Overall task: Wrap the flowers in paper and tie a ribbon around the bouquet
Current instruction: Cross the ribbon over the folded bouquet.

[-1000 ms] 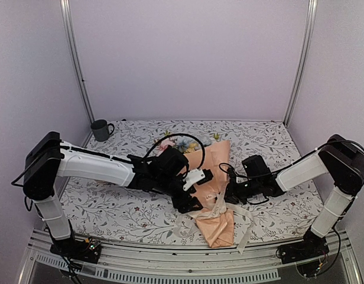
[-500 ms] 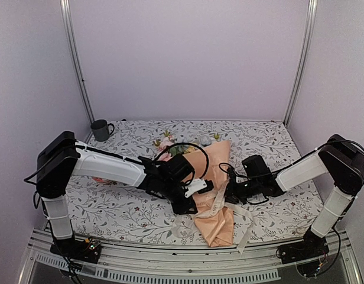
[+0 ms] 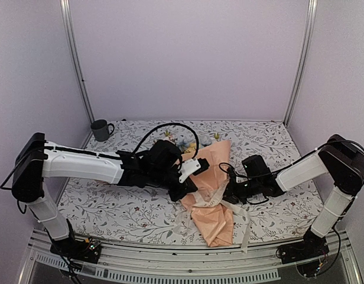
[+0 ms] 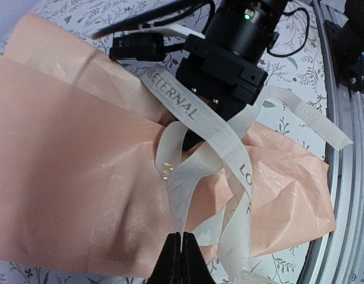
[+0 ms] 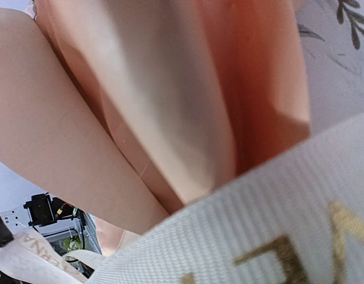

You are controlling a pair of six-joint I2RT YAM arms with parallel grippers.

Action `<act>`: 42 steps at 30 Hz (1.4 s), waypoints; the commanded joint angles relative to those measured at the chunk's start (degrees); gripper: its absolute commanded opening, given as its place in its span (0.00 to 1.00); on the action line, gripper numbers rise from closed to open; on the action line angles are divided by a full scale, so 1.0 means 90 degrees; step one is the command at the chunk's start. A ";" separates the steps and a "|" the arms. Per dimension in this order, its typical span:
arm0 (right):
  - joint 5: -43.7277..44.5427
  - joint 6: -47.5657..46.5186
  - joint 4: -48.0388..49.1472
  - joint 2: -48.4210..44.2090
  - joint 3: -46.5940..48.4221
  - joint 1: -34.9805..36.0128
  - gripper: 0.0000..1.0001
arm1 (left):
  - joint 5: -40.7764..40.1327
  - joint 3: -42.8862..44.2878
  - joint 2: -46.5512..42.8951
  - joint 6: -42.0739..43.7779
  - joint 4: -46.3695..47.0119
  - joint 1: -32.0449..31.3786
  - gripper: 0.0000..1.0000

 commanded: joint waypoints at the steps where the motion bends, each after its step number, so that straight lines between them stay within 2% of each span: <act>1: 0.0141 -0.0004 0.0018 -0.0010 -0.0028 -0.0016 0.00 | -0.0529 -0.0166 -0.0291 -0.0093 0.0427 0.0214 0.00; 6: 0.0184 0.0008 0.0012 -0.0005 -0.0066 -0.0021 0.00 | -0.1019 -0.0290 -0.0386 -0.0333 0.0618 0.0234 0.00; 13: 0.0163 0.0014 0.0017 0.0034 -0.0088 -0.0045 0.00 | -0.1264 -0.1285 -0.1682 -0.0292 0.2252 0.0165 0.01; 16: 0.0154 0.0004 0.0026 0.0067 -0.0079 -0.0053 0.00 | -0.1330 -0.1649 -0.1905 -0.0182 0.2629 0.0147 0.03; 24: 0.0052 0.0009 0.0077 0.0080 -0.0051 -0.0055 0.00 | -0.1407 -0.1889 -0.0899 -0.0611 0.2586 0.0279 0.00; 33: -0.0037 -0.0032 0.0031 -0.0012 -0.0015 -0.0052 0.00 | -0.2552 -0.1179 0.0162 -0.0887 0.1748 0.0504 0.00; 36: 0.0032 -0.0019 -0.0021 -0.0065 -0.0016 -0.0055 0.00 | -0.3098 -0.1070 0.0187 -0.1139 0.1421 0.0550 0.01; 38: 0.0085 -0.0016 -0.0056 -0.0094 -0.0019 -0.0048 0.00 | -0.3483 -0.1069 0.0074 -0.1432 0.1197 0.0595 0.09; 39: 0.0092 -0.0016 -0.0059 -0.0097 -0.0028 -0.0054 0.00 | -0.3593 -0.1082 0.0004 -0.1551 0.1120 0.0617 0.19; 41: 0.0091 -0.0020 -0.0068 -0.0081 -0.0034 -0.0054 0.00 | -0.3615 -0.1133 -0.0138 -0.1665 0.1064 0.0643 0.49; 42: 0.0084 -0.0016 -0.0069 -0.0071 -0.0039 -0.0055 0.00 | -0.3615 -0.1162 -0.0210 -0.1709 0.1068 0.0640 0.61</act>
